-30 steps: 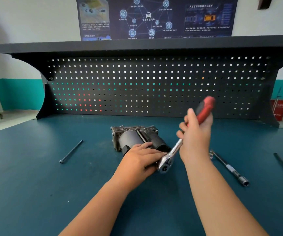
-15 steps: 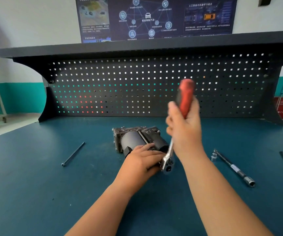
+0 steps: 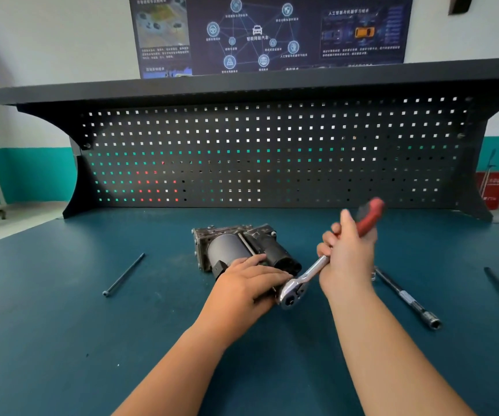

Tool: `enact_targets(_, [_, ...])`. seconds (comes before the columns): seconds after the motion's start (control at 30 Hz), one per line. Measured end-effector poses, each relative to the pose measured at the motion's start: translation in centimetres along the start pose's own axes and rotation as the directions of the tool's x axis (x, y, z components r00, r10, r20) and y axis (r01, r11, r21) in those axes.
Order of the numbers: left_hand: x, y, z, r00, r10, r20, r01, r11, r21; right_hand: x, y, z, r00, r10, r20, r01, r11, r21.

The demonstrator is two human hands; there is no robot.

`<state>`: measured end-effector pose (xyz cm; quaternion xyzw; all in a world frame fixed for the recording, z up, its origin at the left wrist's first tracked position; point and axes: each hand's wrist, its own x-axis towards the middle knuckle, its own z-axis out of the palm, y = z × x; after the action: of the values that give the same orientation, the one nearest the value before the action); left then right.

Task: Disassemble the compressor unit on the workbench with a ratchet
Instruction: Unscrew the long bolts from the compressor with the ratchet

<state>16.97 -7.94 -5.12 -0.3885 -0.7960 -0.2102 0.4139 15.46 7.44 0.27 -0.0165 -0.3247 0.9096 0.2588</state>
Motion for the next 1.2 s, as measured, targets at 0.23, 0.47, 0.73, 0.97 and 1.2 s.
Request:
enact_targets(0.23, [0.2,0.0,-0.2,0.996,0.076,-0.045,-0.076,0.997,0.017,-5.2,0.1,2.3,0.613,-0.393,0.685,0.709,0.656,-0.258])
enact_targets(0.47, [0.1,0.2,0.1,0.998,0.023,-0.06,-0.025,0.999,-0.028,-4.7,0.2,2.5,0.681,-0.413,0.604,0.659,0.705,-0.261])
enact_targets(0.73, [0.0,0.5,0.1,0.997,-0.078,-0.025,0.078,0.997,-0.011,0.6,2.0,-2.8,0.875,0.421,-0.24,-0.36,0.896,0.261])
enact_targets(0.97, [0.1,0.4,0.0,0.999,-0.025,-0.021,0.025,0.999,0.019,0.6,0.8,-0.7,0.986,0.108,-0.123,-0.105,0.994,0.036])
enact_targets(1.2, [0.1,0.3,-0.1,0.998,0.056,-0.011,-0.055,0.996,0.074,-3.6,-0.2,2.2,0.807,-0.23,0.545,0.44,0.849,-0.293])
